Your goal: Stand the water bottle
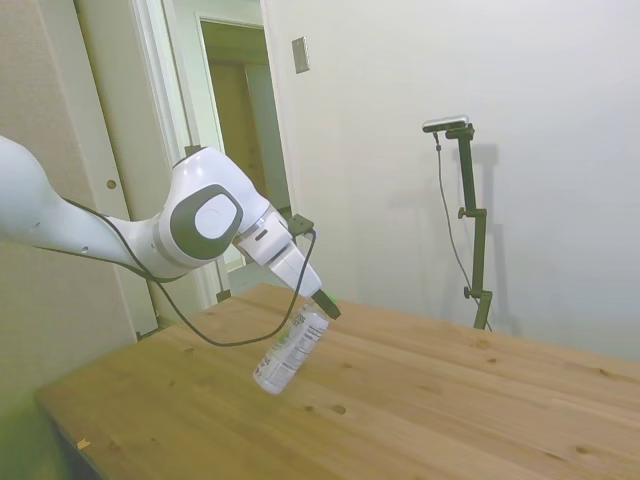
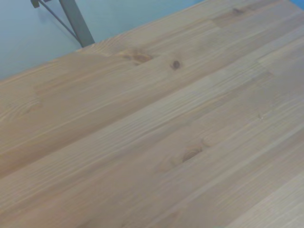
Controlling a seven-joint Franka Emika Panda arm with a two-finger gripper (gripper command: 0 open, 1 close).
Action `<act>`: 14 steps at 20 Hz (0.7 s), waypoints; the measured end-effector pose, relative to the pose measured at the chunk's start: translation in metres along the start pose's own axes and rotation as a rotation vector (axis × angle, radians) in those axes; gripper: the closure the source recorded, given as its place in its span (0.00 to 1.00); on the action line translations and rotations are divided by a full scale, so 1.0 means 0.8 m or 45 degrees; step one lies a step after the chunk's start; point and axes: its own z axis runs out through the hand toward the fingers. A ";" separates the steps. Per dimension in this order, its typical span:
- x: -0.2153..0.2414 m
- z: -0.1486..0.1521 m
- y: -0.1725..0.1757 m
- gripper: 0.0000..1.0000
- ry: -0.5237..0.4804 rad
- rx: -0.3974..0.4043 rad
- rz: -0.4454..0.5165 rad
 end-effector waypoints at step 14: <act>-0.008 0.063 -0.119 1.00 0.459 0.300 0.115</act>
